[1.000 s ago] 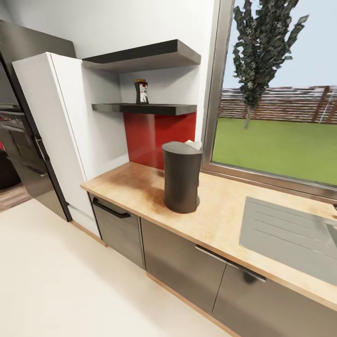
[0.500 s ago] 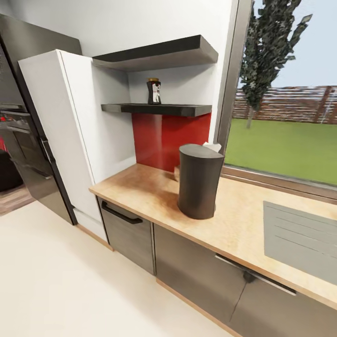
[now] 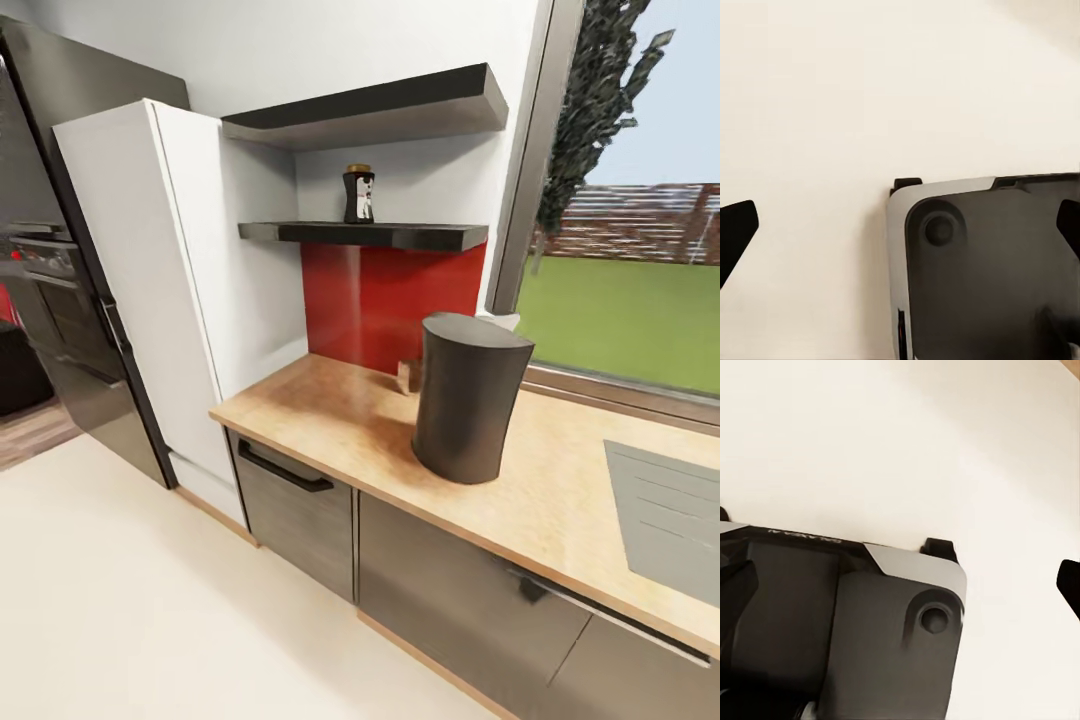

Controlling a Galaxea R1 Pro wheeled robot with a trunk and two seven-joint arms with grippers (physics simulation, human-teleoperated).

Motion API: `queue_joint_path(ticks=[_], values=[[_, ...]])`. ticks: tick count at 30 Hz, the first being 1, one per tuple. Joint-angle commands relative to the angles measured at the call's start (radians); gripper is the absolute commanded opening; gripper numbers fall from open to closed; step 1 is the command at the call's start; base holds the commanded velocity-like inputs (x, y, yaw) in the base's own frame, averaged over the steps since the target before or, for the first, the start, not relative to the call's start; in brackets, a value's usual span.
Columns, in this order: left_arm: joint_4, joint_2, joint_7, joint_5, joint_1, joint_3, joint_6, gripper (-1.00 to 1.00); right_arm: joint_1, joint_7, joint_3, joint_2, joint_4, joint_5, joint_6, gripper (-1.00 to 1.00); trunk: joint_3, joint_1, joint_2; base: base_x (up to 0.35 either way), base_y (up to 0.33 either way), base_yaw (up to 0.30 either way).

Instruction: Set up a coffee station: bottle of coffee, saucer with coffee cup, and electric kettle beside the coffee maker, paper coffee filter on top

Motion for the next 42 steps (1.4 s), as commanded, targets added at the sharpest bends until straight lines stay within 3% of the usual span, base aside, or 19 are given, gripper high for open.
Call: queue_joint_path(ticks=[1,12,34,38,42], values=[[0.001,0.0,-0.006,-0.005,-0.001,0.008,-0.002,1.0,0.0,0.0,-0.008,0.001,-0.002,0.01,0.006,1.0,-0.002,0.001,-0.002,0.157,0.283,0.0],[0.001,0.0,-0.006,-0.004,-0.001,0.009,-0.002,1.0,0.0,0.005,-0.009,-0.003,-0.002,0.01,0.008,1.0,-0.002,0.001,-0.002,0.158,0.283,-0.043],[0.003,0.001,-0.002,-0.003,-0.001,0.011,-0.002,1.0,-0.001,0.01,-0.01,-0.014,-0.002,0.01,0.013,1.0,-0.009,0.001,-0.002,0.115,0.308,-0.277],[0.006,0.002,0.029,0.003,-0.001,0.012,0.0,1.0,0.0,0.025,-0.01,-0.016,-0.002,0.01,0.014,1.0,-0.01,0.001,-0.002,0.035,0.326,-0.286],[0.012,0.003,0.123,0.007,-0.001,0.01,0.001,1.0,-0.001,0.108,-0.01,-0.032,-0.002,0.01,0.014,1.0,-0.012,0.001,-0.002,0.008,0.326,-0.286]])
